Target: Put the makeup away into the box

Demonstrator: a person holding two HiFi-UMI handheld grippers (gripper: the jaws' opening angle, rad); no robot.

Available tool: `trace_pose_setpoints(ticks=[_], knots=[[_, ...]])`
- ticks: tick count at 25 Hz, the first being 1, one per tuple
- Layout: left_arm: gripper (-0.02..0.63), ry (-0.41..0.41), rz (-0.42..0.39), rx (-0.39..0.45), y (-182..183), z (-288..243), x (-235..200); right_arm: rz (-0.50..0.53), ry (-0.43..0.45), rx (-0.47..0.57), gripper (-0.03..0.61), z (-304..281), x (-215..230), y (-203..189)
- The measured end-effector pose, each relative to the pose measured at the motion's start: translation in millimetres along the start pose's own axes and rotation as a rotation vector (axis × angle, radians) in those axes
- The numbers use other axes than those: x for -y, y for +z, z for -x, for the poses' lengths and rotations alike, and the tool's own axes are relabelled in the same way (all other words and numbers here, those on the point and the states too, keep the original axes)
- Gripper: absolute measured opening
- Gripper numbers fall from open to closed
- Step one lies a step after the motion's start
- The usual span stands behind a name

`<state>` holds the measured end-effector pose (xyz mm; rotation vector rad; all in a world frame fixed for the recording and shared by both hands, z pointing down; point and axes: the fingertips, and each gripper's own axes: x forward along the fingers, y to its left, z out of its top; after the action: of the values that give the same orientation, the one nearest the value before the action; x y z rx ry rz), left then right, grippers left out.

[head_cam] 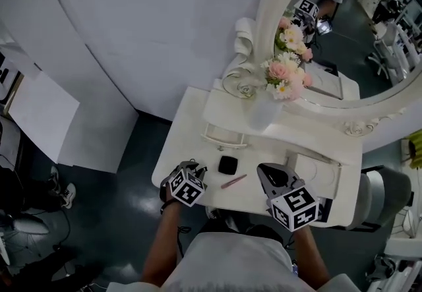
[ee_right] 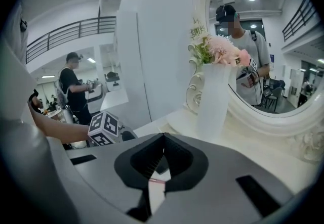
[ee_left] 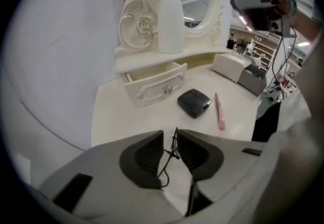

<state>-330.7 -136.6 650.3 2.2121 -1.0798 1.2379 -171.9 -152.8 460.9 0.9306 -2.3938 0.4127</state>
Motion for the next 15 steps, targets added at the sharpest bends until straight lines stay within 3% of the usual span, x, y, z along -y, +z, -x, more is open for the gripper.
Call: trace_pose_setpoints(ticks=[6,10,12,15], knots=[[0.110,-0.042,-0.036,-0.040,-7,-14,10,-0.032,-0.025,-0.018,0.002,1,5,-10],[0.108,-0.023,-0.041,-0.065,-13,-21,9,-0.036,-0.026,-0.028,0.002,2,5,-16],[0.064,-0.003,-0.038,-0.069,-14,-22,7,-0.037,-0.023,-0.032,0.002,4,6,-19],[0.060,0.022,-0.036,-0.074,-15,-21,4,-0.037,-0.021,-0.033,0.002,7,8,-23]])
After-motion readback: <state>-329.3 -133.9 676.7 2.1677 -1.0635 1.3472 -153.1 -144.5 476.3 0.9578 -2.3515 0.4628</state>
